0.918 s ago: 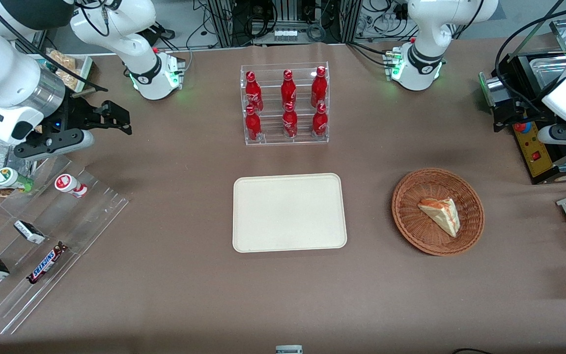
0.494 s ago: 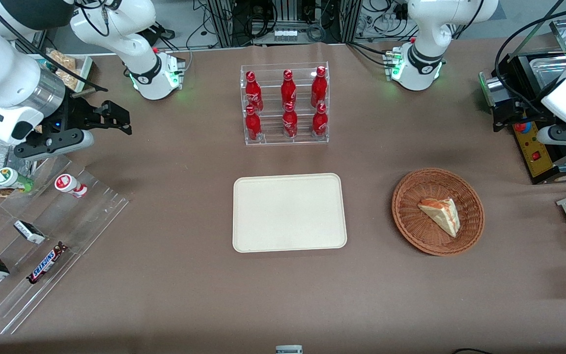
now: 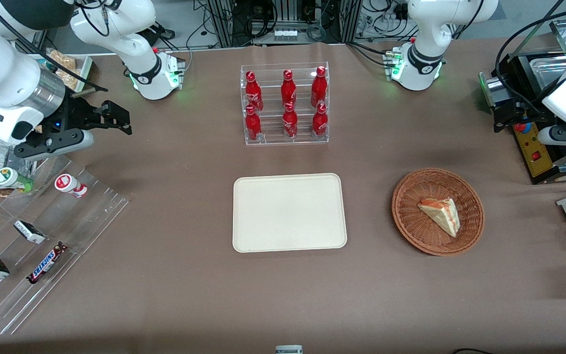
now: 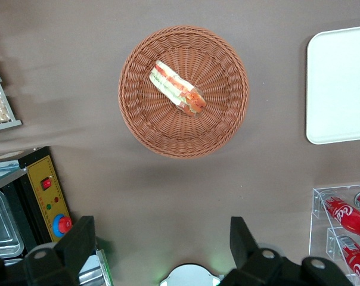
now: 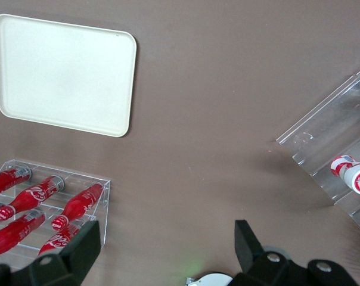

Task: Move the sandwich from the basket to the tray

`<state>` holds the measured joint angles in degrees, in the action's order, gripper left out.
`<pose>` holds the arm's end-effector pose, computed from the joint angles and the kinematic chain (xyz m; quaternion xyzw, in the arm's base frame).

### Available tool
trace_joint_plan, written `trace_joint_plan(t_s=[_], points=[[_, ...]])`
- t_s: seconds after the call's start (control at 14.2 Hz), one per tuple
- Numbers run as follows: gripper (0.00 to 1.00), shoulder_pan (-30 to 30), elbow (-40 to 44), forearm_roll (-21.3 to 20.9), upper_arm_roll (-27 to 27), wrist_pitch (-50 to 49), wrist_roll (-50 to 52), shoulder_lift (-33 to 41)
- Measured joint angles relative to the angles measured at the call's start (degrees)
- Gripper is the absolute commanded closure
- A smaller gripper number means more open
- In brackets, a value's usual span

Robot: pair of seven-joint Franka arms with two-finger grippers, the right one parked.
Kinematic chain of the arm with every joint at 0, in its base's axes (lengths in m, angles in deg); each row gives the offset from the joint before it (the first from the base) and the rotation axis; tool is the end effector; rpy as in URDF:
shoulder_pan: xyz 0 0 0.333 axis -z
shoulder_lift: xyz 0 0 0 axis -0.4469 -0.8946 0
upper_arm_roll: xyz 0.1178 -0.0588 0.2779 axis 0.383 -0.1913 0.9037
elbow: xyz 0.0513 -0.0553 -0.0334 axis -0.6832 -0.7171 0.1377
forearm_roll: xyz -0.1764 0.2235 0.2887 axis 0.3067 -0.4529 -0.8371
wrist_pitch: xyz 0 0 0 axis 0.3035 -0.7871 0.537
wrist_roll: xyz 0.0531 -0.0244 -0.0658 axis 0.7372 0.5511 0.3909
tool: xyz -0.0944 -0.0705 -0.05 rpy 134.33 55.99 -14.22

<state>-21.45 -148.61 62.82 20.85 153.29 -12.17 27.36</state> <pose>0.5417 -0.0242 0.5879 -0.9974 0.0450 0.0550 0.0140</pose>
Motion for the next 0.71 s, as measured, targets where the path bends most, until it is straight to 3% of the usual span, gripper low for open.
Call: trace_joint_plan(t_s=[0.35, 0.71], points=[[0.00, 0.00, -7.07, -0.03, 0.03, 8.40, 0.09, -2.38], [0.00, -0.09, -21.12, -0.03, 0.18, 29.91, 2.94, -6.27]])
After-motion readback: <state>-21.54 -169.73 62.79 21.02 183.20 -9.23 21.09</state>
